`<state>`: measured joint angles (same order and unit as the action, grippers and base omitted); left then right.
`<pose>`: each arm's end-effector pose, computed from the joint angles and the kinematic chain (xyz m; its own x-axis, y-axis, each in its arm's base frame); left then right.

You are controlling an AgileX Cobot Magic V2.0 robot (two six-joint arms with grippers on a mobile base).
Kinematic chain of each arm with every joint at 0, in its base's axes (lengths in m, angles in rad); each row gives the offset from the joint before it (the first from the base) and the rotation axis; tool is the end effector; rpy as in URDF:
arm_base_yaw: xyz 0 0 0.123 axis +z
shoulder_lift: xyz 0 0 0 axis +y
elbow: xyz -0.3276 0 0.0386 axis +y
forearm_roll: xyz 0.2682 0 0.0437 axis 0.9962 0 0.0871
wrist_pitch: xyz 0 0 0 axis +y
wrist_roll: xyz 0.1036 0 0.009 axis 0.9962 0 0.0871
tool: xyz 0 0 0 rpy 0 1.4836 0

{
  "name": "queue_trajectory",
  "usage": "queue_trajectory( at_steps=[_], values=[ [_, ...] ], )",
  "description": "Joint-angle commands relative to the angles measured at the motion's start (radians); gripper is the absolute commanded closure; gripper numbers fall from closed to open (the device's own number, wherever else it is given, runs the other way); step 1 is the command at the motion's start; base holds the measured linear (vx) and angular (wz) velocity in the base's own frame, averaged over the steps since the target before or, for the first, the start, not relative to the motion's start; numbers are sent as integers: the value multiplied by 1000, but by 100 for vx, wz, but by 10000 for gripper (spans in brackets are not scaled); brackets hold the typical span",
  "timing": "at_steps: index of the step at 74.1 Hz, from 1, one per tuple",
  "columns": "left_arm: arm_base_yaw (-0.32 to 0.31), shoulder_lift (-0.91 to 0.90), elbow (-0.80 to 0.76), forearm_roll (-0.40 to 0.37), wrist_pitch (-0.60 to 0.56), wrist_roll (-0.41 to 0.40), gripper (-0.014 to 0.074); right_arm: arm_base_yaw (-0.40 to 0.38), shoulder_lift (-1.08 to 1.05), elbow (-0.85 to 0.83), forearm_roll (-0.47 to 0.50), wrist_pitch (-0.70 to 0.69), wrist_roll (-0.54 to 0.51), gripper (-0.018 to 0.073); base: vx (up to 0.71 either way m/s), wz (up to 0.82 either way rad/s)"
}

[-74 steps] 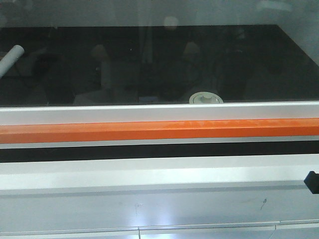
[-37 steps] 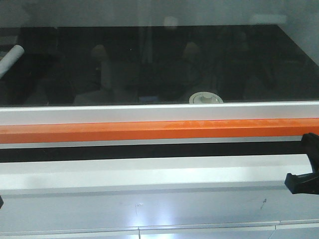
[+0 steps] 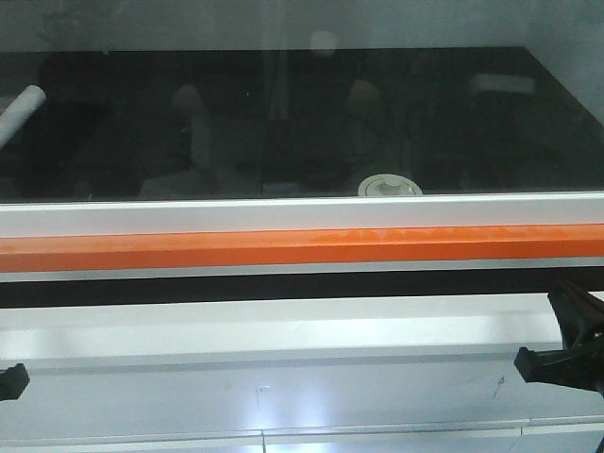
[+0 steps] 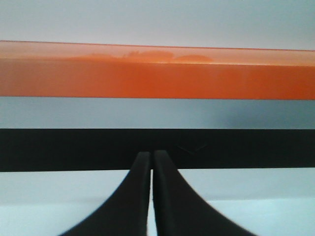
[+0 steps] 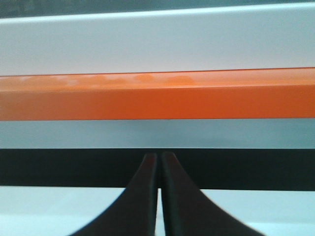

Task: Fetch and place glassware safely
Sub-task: 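Move both grippers up under the orange sash bar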

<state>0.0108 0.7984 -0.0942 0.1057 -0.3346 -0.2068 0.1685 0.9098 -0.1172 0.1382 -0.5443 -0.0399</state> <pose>0.1315 -0.0022 0.2151 -0.2811 -0.1097 -0.9534 -0.0076 0.9937 -0.1121 0.1502 0.0180 0.2278 -0.1694 0.0506 -0.9842 -0.0849 0.9942 0.0657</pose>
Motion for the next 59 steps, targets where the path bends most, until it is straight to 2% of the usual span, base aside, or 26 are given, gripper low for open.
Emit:
queue_trajectory(
  at_steps=[1,28,53,59],
  values=[
    [-7,37,-23,-3,-121,6,603,0,43,-25,1,-120,0,560,0,0],
    [-7,190,-23,-3,-299,25,603,0,193,-25,-11,-255,0,560,0,0],
    [-7,266,-23,-3,-460,34,603,-2,235,-30,-9,-308,-2,560,0,0],
    [-7,274,-23,-3,-482,63,603,-2,246,-46,-9,-306,-3,560,0,0]
  ],
)
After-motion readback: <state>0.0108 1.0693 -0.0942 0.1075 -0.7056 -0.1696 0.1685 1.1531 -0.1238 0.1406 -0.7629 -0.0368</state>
